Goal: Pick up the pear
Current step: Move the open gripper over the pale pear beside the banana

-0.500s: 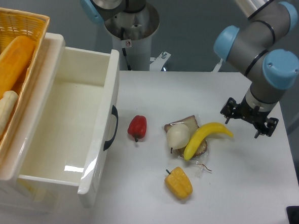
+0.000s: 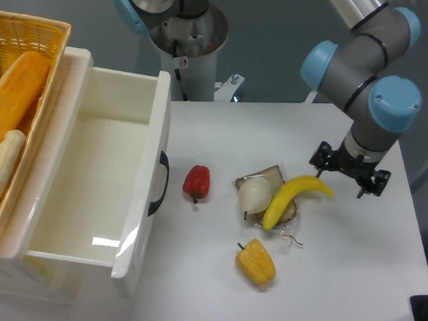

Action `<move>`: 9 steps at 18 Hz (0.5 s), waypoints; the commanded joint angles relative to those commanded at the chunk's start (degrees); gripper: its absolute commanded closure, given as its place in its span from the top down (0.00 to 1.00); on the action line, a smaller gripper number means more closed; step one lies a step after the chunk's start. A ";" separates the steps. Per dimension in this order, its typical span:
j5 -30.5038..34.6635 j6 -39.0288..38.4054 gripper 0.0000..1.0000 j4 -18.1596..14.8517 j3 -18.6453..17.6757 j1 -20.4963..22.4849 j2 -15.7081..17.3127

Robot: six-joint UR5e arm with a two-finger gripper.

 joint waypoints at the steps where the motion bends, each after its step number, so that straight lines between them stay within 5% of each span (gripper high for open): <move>1: 0.09 -0.80 1.00 0.00 -0.70 -0.88 0.88; 9: 0.09 -2.83 1.00 -0.79 -4.83 -5.28 4.13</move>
